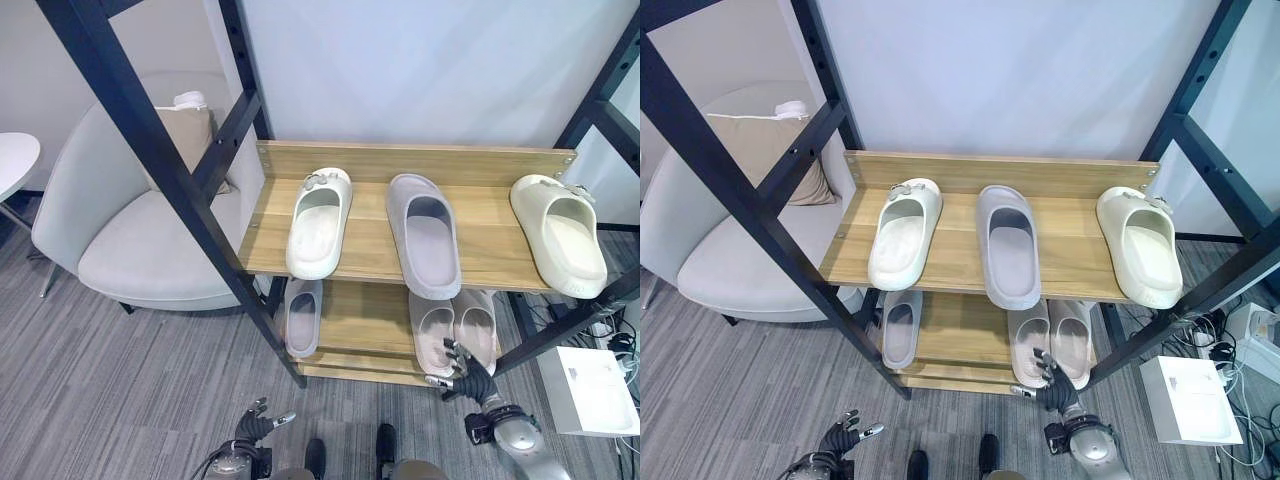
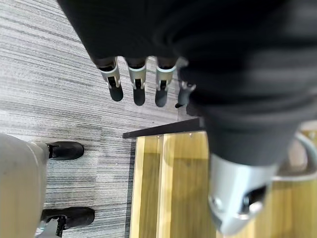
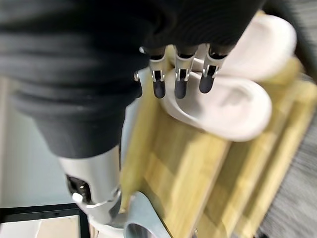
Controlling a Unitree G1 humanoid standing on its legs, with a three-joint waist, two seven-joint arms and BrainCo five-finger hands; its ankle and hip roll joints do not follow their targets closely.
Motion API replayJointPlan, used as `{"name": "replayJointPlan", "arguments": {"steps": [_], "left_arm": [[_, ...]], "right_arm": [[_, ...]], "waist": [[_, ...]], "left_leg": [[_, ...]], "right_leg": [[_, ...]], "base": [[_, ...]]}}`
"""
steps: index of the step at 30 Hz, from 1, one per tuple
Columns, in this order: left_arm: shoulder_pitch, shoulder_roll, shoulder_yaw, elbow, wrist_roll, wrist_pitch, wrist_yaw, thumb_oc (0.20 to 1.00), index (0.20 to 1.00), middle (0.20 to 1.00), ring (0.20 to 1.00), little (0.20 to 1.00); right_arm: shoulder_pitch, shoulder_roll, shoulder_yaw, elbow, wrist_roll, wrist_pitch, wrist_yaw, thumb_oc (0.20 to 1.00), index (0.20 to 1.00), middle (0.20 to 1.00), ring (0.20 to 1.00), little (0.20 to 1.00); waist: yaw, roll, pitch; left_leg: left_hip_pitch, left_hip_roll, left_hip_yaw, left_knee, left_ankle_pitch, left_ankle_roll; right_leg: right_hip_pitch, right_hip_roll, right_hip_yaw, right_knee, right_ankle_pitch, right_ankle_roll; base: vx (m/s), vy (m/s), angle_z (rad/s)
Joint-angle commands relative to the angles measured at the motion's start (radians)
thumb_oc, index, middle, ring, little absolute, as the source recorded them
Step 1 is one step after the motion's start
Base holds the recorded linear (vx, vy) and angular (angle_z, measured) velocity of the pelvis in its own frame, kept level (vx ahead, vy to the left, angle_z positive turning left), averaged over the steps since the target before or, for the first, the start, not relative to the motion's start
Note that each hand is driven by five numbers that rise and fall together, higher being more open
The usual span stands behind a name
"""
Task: Arrange the slippers neatly on the shoe rack.
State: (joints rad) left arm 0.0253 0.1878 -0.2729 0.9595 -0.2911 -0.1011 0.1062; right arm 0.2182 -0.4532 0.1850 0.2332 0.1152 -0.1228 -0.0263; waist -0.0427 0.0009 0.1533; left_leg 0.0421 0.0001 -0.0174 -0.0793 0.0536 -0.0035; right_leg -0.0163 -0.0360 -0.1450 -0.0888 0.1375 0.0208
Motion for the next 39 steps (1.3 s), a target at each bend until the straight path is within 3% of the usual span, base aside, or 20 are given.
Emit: {"name": "replayJointPlan", "arguments": {"steps": [1, 4, 9, 13, 15, 17, 19, 23, 24, 31, 32, 35, 39], "left_arm": [[-0.082, -0.001, 0.007, 0.036, 0.050, -0.024, -0.013, 1.000, 1.000, 1.000, 1.000, 1.000], [-0.092, -0.003, 0.010, 0.033, 0.057, -0.023, -0.021, 1.000, 1.000, 1.000, 1.000, 1.000], [-0.108, -0.006, 0.003, 0.043, 0.087, -0.021, -0.041, 1.000, 1.000, 1.000, 1.000, 1.000], [-0.098, -0.007, 0.005, 0.061, 0.101, -0.030, -0.054, 1.000, 1.000, 1.000, 1.000, 1.000], [-0.077, -0.010, 0.003, 0.068, 0.097, -0.035, -0.062, 1.000, 1.000, 1.000, 1.000, 1.000], [-0.077, -0.014, 0.000, 0.072, 0.095, -0.038, -0.063, 1.000, 1.000, 1.000, 1.000, 1.000], [-0.061, -0.021, -0.001, 0.087, 0.084, -0.048, -0.059, 1.000, 1.000, 1.000, 1.000, 1.000], [-0.040, -0.028, -0.004, 0.078, 0.058, -0.060, -0.050, 1.000, 1.000, 1.000, 1.000, 1.000], [-0.029, -0.030, -0.001, 0.071, 0.033, -0.065, -0.047, 1.000, 1.000, 1.000, 1.000, 1.000], [-0.004, -0.017, -0.014, 0.025, 0.004, -0.054, -0.044, 1.000, 1.000, 1.000, 1.000, 1.000], [0.002, -0.010, -0.010, 0.029, 0.006, -0.047, -0.045, 1.000, 1.000, 1.000, 1.000, 1.000], [0.019, 0.001, -0.002, 0.018, 0.007, -0.039, -0.050, 1.000, 1.000, 1.000, 1.000, 1.000], [0.039, 0.023, -0.006, 0.017, 0.027, -0.032, -0.058, 1.000, 1.000, 1.000, 1.000, 1.000]], "right_arm": [[0.054, -0.058, -0.029, -0.115, -0.022, -0.034, 0.045, 1.000, 1.000, 1.000, 1.000, 1.000], [0.120, -0.098, -0.047, -0.231, -0.033, -0.038, 0.100, 1.000, 1.000, 1.000, 1.000, 1.000], [0.220, -0.236, -0.093, -0.532, 0.002, -0.063, 0.226, 1.000, 1.000, 1.000, 1.000, 1.000], [0.215, -0.440, -0.172, -0.776, 0.150, -0.122, 0.287, 1.000, 1.000, 1.000, 1.000, 1.000], [0.201, -0.583, -0.284, -0.911, 0.295, -0.159, 0.309, 1.000, 1.000, 1.000, 1.000, 1.000], [0.196, -0.616, -0.314, -0.936, 0.315, -0.162, 0.299, 1.000, 1.000, 1.000, 1.000, 1.000], [0.135, -0.691, -0.420, -0.982, 0.354, -0.192, 0.267, 1.000, 1.000, 1.000, 1.000, 1.000], [0.033, -0.691, -0.516, -0.976, 0.318, -0.226, 0.201, 1.000, 1.000, 1.000, 1.000, 1.000], [-0.044, -0.655, -0.523, -0.945, 0.245, -0.235, 0.151, 1.000, 1.000, 1.000, 1.000, 1.000], [-0.309, -0.516, -0.352, -0.743, -0.045, -0.179, -0.028, 1.000, 1.000, 1.000, 1.000, 1.000], [-0.348, -0.457, -0.297, -0.671, -0.119, -0.149, -0.057, 1.000, 1.000, 1.000, 1.000, 1.000], [-0.404, -0.394, -0.253, -0.563, -0.237, -0.106, -0.117, 1.000, 1.000, 1.000, 1.000, 1.000], [-0.483, -0.353, -0.191, -0.372, -0.357, -0.055, -0.205, 1.000, 1.000, 1.000, 1.000, 1.000]], "waist": [[-0.014, -0.055, -0.014], [-0.026, -0.060, -0.018], [-0.040, -0.070, -0.029], [-0.047, -0.076, -0.049], [-0.050, -0.079, -0.064], [-0.050, -0.078, -0.069], [-0.055, -0.082, -0.087], [-0.056, -0.084, -0.097], [-0.052, -0.083, -0.102], [-0.006, -0.084, -0.090], [0.016, -0.083, -0.083], [0.040, -0.081, -0.070], [0.076, -0.078, -0.057]], "left_leg": [[0.004, 0.021, -0.005, 0.003, -0.033, -0.036], [0.008, 0.023, 0.006, 0.002, -0.037, -0.036], [0.016, 0.026, 0.012, 0.004, -0.045, -0.036], [0.022, 0.024, 0.023, 0.005, -0.054, -0.036], [0.020, 0.023, 0.029, 0.005, -0.055, -0.035], [0.020, 0.023, 0.029, 0.005, -0.056, -0.035], [0.020, 0.021, 0.035, 0.003, -0.058, -0.034], [0.022, 0.021, 0.042, 0.001, -0.062, -0.030], [0.023, 0.019, 0.043, 0.000, -0.066, -0.027], [0.022, 0.009, 0.017, 0.000, -0.069, -0.016], [0.021, 0.006, 0.004, 0.002, -0.069, -0.013], [0.022, 0.001, -0.017, 0.004, -0.070, -0.008], [0.022, -0.005, -0.038, 0.010, -0.071, -0.003]], "right_leg": [[0.047, -0.029, 0.032, 0.002, -0.118, 0.064], [0.045, -0.027, 0.040, 0.002, -0.115, 0.068], [0.046, -0.026, 0.051, 0.003, -0.112, 0.073], [0.044, -0.026, 0.064, 0.002, -0.107, 0.080], [0.041, -0.028, 0.071, 0.002, -0.104, 0.082], [0.041, -0.028, 0.071, 0.002, -0.103, 0.083], [0.037, -0.031, 0.076, 0.002, -0.099, 0.086], [0.034, -0.033, 0.081, 0.002, -0.096, 0.089], [0.034, -0.034, 0.082, 0.002, -0.095, 0.092], [0.046, -0.047, 0.058, 0.004, -0.099, 0.093], [0.052, -0.051, 0.047, 0.005, -0.102, 0.092], [0.063, -0.057, 0.033, 0.006, -0.107, 0.092], [0.074, -0.063, 0.012, 0.003, -0.113, 0.092]], "base": [[-0.02, 0.016, -0.16], [-0.04, 0.023, -0.13], [-0.03, 0.032, -0.14], [-0.03, 0.049, -0.09], [-0.02, 0.057, -0.15], [0.00, 0.037, -0.03], [0.01, 0.052, -0.01], [0.01, 0.046, -0.07], [0.02, 0.051, -0.06], [0.01, 0.028, -0.01], [0.01, 0.007, 0.16], [0.03, 0.021, 0.25], [0.03, 0.011, 0.23]]}}
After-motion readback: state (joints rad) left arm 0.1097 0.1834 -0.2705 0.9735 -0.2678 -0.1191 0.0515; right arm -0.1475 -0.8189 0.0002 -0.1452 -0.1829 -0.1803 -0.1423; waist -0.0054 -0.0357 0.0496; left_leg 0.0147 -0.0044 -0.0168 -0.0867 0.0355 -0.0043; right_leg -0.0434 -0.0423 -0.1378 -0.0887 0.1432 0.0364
